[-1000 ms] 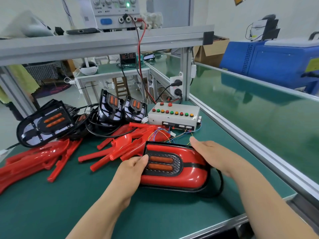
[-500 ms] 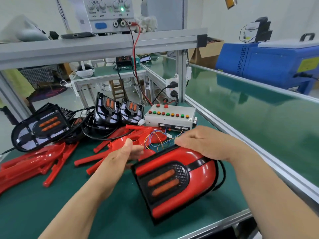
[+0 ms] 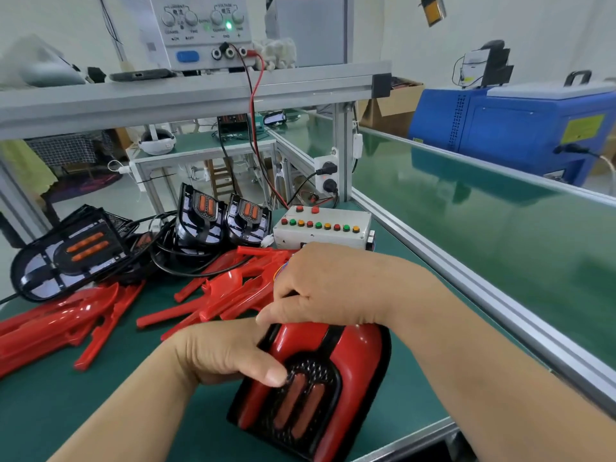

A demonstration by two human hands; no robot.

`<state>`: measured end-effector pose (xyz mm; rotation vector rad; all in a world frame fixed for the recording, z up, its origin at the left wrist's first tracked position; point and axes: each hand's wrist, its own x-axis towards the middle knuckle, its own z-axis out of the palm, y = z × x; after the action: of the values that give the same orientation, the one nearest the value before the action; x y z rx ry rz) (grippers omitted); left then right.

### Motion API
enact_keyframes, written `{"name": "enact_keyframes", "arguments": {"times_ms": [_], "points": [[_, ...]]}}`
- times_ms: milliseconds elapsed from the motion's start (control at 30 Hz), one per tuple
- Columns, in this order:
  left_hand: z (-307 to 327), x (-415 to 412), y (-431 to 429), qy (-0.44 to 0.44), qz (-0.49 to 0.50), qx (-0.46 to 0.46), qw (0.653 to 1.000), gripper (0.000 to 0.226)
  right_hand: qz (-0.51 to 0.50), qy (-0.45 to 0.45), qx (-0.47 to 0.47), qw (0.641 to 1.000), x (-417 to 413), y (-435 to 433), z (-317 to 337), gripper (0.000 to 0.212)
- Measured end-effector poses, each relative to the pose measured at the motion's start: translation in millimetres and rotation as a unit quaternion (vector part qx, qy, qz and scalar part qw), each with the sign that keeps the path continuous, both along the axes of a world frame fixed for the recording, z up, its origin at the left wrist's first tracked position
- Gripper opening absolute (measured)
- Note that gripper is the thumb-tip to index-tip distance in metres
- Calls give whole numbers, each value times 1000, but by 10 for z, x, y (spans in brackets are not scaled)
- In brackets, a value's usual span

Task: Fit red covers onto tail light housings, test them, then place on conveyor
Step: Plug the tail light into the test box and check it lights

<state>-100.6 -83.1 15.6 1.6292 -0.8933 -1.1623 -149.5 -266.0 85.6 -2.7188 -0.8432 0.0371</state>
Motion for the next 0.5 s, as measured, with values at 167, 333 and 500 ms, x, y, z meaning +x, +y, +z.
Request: {"name": "enact_keyframes", "arguments": {"times_ms": [167, 333, 500], "points": [[-170, -201, 6, 26, 71, -50, 996, 94, -61, 52, 136, 987, 78, -99, -136, 41], [-280, -252, 177, 37, 132, -138, 981, 78, -250, -64, 448, 856, 58, -443, -397, 20], [-306, -185, 305, 65, 285, -227, 929, 74, -352, 91, 548, 753, -65, -464, -905, 24]]}}
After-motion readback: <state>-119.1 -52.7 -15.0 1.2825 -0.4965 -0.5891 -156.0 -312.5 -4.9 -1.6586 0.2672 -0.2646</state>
